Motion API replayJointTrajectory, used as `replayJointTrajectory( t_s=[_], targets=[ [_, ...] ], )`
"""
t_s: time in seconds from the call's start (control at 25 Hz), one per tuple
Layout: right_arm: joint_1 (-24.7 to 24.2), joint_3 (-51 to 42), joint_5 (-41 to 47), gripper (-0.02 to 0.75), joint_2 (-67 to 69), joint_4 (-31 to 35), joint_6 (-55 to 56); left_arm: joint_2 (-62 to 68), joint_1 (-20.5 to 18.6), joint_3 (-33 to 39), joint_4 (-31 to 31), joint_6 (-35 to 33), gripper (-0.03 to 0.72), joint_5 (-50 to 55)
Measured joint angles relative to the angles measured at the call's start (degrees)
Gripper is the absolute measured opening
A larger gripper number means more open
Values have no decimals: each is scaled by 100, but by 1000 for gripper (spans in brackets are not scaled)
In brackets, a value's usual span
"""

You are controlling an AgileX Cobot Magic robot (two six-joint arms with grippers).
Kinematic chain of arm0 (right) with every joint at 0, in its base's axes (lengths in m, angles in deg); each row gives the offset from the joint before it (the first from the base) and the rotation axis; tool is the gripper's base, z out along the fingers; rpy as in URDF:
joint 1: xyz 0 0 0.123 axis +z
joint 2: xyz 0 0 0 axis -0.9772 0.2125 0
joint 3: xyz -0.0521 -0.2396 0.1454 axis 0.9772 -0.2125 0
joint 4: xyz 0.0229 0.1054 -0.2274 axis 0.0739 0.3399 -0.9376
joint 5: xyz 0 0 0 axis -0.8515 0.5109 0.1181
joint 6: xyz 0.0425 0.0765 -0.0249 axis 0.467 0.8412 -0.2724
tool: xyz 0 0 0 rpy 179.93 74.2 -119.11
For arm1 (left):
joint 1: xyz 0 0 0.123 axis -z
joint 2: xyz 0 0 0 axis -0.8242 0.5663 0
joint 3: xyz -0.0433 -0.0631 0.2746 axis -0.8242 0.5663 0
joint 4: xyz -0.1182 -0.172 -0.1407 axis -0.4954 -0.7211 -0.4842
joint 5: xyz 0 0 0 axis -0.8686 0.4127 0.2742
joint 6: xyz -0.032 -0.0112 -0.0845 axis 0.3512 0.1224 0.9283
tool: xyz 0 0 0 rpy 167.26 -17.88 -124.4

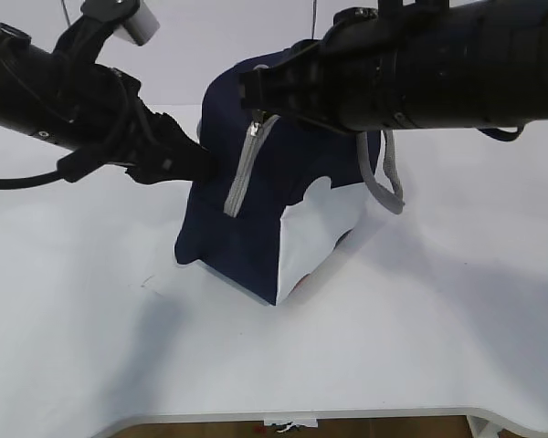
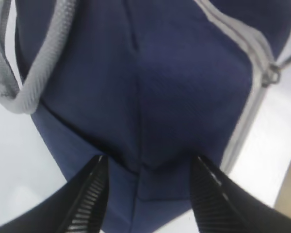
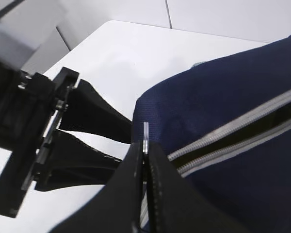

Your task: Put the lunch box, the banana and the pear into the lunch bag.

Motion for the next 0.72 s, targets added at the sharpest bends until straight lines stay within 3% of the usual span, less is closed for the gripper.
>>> replayJointTrajectory(
  t_s=[0.2, 0.48, 0.72],
  targets=[
    [0, 0, 0, -11, 0, 0, 0, 186, 0, 0, -560, -583, 370, -40],
    [0, 0, 0, -11, 0, 0, 0, 210, 0, 0, -660, -677, 22, -87],
    [0, 10, 0, -11, 0, -11, 0, 195, 0, 0, -392, -689, -6, 145]
  ],
)
